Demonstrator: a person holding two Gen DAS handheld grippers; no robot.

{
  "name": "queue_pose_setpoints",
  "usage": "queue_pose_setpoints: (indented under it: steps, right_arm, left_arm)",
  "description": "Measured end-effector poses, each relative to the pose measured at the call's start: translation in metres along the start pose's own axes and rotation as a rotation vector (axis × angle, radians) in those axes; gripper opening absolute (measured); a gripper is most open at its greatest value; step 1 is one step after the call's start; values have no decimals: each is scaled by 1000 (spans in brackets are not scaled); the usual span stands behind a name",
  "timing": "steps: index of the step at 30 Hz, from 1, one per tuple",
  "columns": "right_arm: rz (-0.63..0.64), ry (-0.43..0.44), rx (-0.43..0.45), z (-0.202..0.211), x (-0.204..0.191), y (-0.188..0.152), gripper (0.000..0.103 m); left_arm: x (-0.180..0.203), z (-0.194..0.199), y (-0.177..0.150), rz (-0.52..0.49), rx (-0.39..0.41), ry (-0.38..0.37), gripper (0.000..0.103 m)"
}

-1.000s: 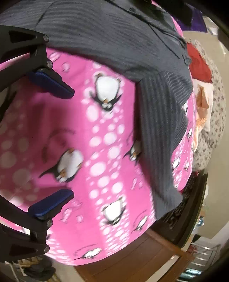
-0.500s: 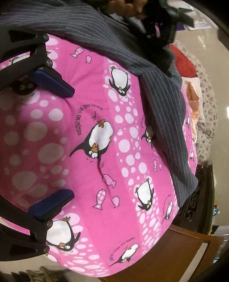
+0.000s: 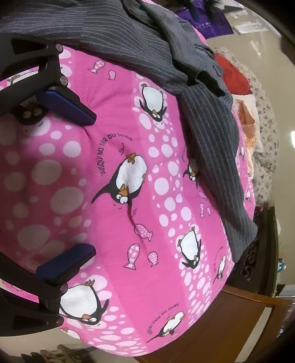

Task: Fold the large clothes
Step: 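Lay the held sleeve across the jacket body and open the left gripper, then move the right gripper toward the other sleeve cuff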

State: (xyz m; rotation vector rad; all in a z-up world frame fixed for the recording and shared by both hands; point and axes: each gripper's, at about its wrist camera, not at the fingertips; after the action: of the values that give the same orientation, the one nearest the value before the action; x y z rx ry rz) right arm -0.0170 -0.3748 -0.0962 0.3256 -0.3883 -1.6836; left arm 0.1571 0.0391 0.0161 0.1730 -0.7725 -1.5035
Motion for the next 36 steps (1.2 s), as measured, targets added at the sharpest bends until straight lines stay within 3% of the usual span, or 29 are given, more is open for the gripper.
queue_pose_setpoints:
  steps: [2, 3, 5, 7, 10, 13, 14, 15, 16, 18, 19, 24, 25, 26, 28, 32, 36]
  right_arm:
    - [23, -31, -12, 9, -5, 7, 100]
    - [41, -49, 19, 18, -11, 11, 91]
    - [85, -48, 106, 41, -25, 25, 89]
    - [131, 9, 187, 63, -46, 44, 89]
    - [211, 131, 241, 78, -87, 77, 85]
    - [260, 295, 220, 73, -129, 107, 70]
    - [273, 312, 213, 68, -142, 115, 65]
    - [291, 323, 202, 62, -154, 122, 58]
    - [312, 331, 187, 52, -170, 129, 50]
    - [337, 342, 159, 34, -188, 136, 42]
    - [362, 335, 147, 23, -198, 138, 37]
    - [390, 189, 21, -36, -207, 142, 35]
    - [356, 222, 8, -42, -197, 141, 34]
    - [325, 245, 7, -41, -191, 143, 33]
    - [290, 235, 15, -32, -186, 147, 19]
    - [249, 290, 118, -9, -186, 165, 19]
    - [236, 291, 96, -21, -203, 192, 19]
  left_arm:
    - [-45, 3, 0, 46, 8, 204, 47]
    - [-63, 1, -2, 80, -7, 245, 40]
    - [-96, -9, -12, 152, -73, 304, 36]
    - [-112, -21, -26, 173, -124, 332, 36]
    - [-108, -27, -46, 115, -86, 379, 37]
    - [-110, -28, -58, 111, -42, 388, 43]
    - [-113, -27, -60, 127, -36, 372, 46]
    - [-120, -28, -61, 156, -40, 366, 68]
    - [-134, -32, -62, 214, -67, 366, 81]
    - [-142, -29, -58, 245, -51, 314, 81]
    - [-140, -29, -59, 239, -57, 327, 81]
    - [-130, -38, -57, 193, -85, 429, 83]
    - [-130, -38, -57, 193, -86, 427, 83]
    - [-130, -38, -57, 195, -85, 424, 83]
    - [-130, -37, -59, 200, -82, 418, 83]
    - [-130, -41, -56, 197, -84, 436, 83]
    - [-129, -41, -55, 195, -87, 447, 84]
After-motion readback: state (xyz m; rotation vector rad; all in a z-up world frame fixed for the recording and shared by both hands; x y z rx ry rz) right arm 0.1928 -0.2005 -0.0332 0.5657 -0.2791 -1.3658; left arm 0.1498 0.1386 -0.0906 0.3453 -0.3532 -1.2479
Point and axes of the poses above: each gripper's, at about its wrist camera, not at the fingertips, and z roughly against the way its jaws point, x to its right, y to its top, and after that the axes turned 12 degrees about -x, right-handed
